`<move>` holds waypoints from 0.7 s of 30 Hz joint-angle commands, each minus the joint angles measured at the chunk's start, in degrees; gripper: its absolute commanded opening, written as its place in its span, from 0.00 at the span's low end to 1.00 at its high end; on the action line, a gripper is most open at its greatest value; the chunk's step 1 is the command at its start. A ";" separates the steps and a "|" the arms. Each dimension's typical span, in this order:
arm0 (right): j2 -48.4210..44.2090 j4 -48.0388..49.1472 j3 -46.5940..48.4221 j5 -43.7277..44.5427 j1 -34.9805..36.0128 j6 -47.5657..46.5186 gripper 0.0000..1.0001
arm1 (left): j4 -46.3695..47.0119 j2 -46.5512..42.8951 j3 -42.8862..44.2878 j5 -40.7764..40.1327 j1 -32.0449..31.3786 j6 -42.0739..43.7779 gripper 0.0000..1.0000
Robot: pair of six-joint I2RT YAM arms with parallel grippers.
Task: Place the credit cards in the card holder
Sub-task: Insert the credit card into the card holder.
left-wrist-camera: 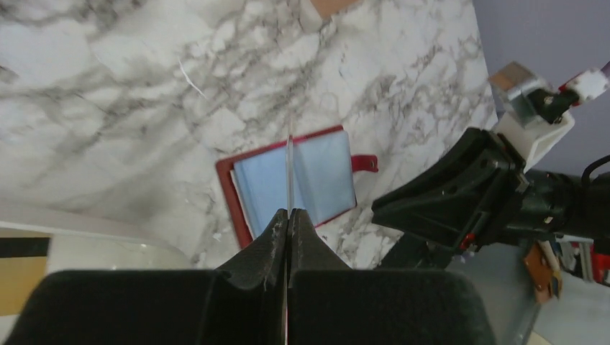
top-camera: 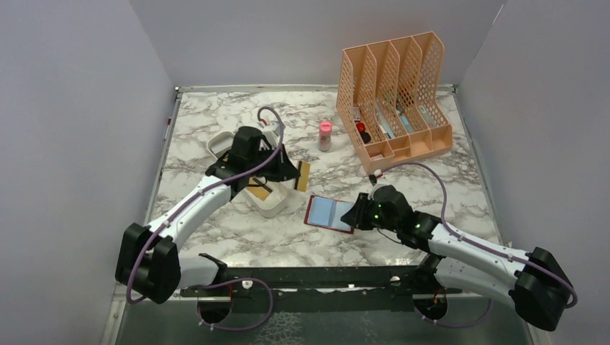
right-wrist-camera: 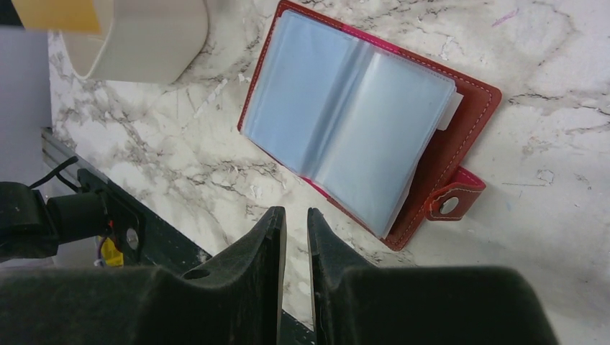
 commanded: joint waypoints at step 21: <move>12.90 -0.69 -0.93 9.05 0.08 1.11 0.19 | 15.78 20.06 -7.64 -4.55 -16.98 -12.57 0.00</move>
